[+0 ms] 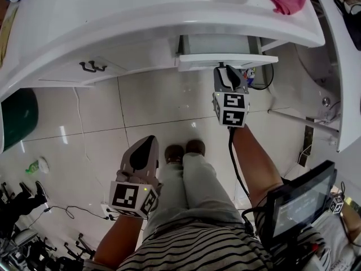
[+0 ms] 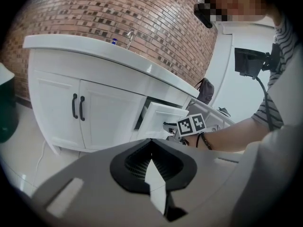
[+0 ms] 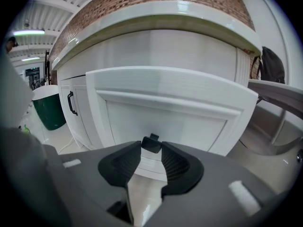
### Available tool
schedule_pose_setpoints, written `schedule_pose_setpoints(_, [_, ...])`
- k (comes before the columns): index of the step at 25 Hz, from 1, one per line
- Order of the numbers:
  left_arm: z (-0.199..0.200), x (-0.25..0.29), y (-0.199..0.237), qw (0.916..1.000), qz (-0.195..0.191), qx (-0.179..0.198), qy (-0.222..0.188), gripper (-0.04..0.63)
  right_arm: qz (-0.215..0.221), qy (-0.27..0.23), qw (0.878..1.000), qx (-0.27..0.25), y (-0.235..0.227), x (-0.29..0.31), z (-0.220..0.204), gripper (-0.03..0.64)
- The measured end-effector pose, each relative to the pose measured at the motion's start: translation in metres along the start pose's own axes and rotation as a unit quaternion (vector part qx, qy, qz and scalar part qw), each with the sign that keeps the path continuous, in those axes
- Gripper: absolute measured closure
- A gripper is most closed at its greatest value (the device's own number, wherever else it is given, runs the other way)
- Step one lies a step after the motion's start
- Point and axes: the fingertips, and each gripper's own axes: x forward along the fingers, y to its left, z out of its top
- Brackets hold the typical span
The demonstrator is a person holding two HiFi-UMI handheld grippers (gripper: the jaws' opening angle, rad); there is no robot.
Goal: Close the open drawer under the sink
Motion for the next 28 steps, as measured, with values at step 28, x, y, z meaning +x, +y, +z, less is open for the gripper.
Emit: schedule_pose_setpoints(28, [-0.011,-0.008,0.012,0.9985,0.052,-0.005,-0.015,0.580,0.014,-0.032,0.999,-0.015,-0.014,0.043,0.034,0.482])
